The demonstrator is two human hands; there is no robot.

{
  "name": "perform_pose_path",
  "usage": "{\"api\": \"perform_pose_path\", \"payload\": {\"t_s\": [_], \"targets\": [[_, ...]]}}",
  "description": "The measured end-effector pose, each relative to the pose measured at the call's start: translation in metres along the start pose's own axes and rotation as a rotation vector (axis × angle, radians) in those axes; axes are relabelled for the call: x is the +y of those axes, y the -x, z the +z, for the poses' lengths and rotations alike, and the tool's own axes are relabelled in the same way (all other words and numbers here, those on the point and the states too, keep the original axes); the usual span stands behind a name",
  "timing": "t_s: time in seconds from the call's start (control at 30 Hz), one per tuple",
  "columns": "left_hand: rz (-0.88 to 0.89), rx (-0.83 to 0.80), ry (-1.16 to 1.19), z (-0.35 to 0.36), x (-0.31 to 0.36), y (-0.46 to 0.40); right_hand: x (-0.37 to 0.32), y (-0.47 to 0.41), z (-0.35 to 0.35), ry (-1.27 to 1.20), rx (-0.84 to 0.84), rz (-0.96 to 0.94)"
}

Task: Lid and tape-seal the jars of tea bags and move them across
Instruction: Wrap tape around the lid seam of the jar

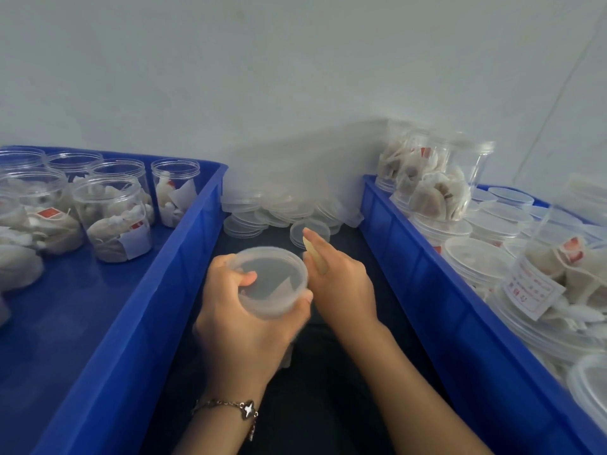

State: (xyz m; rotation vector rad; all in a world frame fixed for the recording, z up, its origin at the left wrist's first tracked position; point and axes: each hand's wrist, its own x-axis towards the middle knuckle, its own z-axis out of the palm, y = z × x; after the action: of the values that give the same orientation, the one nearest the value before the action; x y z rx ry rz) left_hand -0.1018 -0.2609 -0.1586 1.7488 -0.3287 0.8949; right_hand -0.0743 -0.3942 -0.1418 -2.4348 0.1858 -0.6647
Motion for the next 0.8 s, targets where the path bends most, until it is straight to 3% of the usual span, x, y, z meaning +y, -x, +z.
{"api": "perform_pose_path", "payload": {"t_s": [0.1, 0.33, 0.57, 0.73, 0.8], "targets": [[0.016, -0.046, 0.038, -0.001, 0.003, 0.011, 0.013, -0.035, -0.011, -0.063, 0.071, 0.209], [0.058, -0.037, 0.024, -0.002, 0.003, 0.008, 0.011, -0.035, 0.008, 0.193, -0.196, 0.000], [0.053, -0.059, 0.017, -0.004, 0.003, 0.007, 0.023, -0.008, 0.023, 0.347, -0.322, -0.109], [0.054, -0.072, 0.026, -0.006, 0.003, 0.007, 0.028, 0.007, 0.010, 0.070, -0.370, -0.042], [0.061, -0.070, 0.020, -0.006, 0.003, 0.007, 0.025, 0.022, -0.005, -0.222, -0.252, 0.034]]}}
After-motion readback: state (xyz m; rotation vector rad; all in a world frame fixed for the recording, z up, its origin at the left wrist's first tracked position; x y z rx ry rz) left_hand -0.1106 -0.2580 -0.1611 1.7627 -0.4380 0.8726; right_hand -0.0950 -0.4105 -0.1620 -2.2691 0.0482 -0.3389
